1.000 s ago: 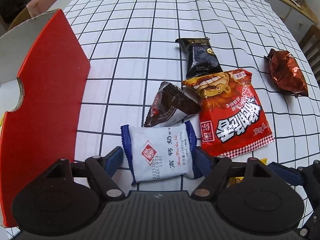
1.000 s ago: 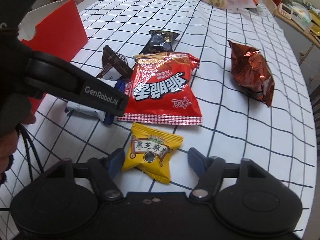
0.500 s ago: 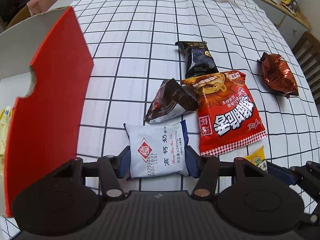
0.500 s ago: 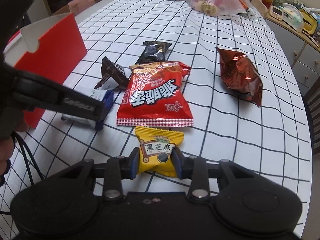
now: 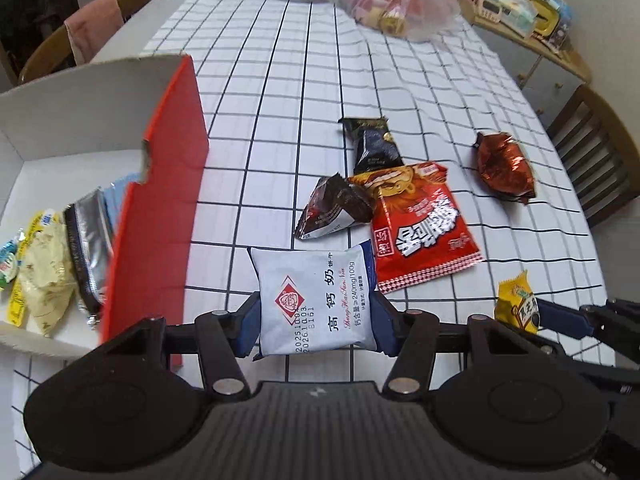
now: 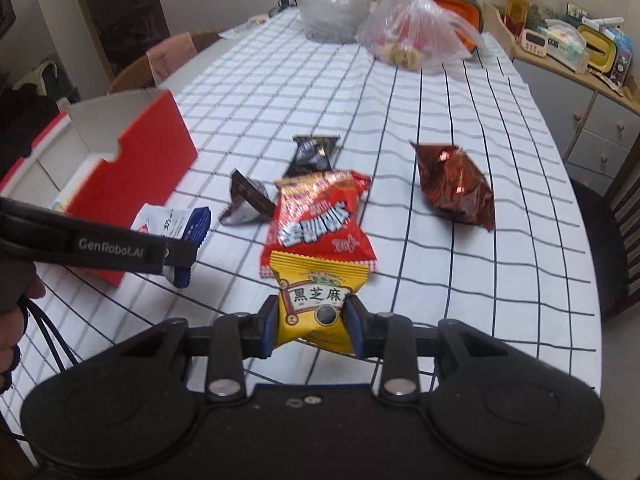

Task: Organize snacks
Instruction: 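Carry both packets into the red-edged box and open both tools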

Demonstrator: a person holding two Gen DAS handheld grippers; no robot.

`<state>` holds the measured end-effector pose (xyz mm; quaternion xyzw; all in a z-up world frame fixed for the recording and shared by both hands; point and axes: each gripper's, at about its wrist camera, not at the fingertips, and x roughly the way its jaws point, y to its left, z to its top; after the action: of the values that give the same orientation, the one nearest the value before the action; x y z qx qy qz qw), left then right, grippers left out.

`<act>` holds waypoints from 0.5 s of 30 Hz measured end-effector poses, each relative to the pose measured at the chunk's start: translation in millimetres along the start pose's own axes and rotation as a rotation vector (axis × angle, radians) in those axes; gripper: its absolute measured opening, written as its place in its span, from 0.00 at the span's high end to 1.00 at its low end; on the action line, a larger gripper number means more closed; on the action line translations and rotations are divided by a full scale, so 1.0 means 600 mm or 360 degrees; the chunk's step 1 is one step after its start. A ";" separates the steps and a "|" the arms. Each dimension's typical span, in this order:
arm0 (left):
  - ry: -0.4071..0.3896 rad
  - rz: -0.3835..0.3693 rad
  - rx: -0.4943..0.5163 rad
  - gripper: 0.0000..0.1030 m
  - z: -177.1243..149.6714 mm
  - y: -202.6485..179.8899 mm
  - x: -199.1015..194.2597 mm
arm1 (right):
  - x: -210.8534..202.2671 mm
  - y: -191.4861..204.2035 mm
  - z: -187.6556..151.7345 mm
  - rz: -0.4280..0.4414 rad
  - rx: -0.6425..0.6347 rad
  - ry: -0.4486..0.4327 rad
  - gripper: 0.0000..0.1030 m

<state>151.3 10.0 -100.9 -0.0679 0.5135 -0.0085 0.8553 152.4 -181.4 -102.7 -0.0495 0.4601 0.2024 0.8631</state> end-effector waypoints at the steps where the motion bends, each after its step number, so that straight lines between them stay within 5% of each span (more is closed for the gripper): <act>1: -0.0010 -0.0006 0.0005 0.46 0.000 0.002 -0.009 | -0.008 0.003 0.002 0.0007 -0.0003 -0.0014 0.68; 15: -0.0160 -0.0031 0.0011 0.46 0.008 0.077 -0.129 | -0.072 0.093 0.049 0.0084 -0.0056 -0.0158 0.68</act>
<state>116.3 63.0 -36.3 -0.0702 0.4691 -0.0152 0.8802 131.7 -135.4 -45.5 -0.0424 0.4142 0.2352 0.8782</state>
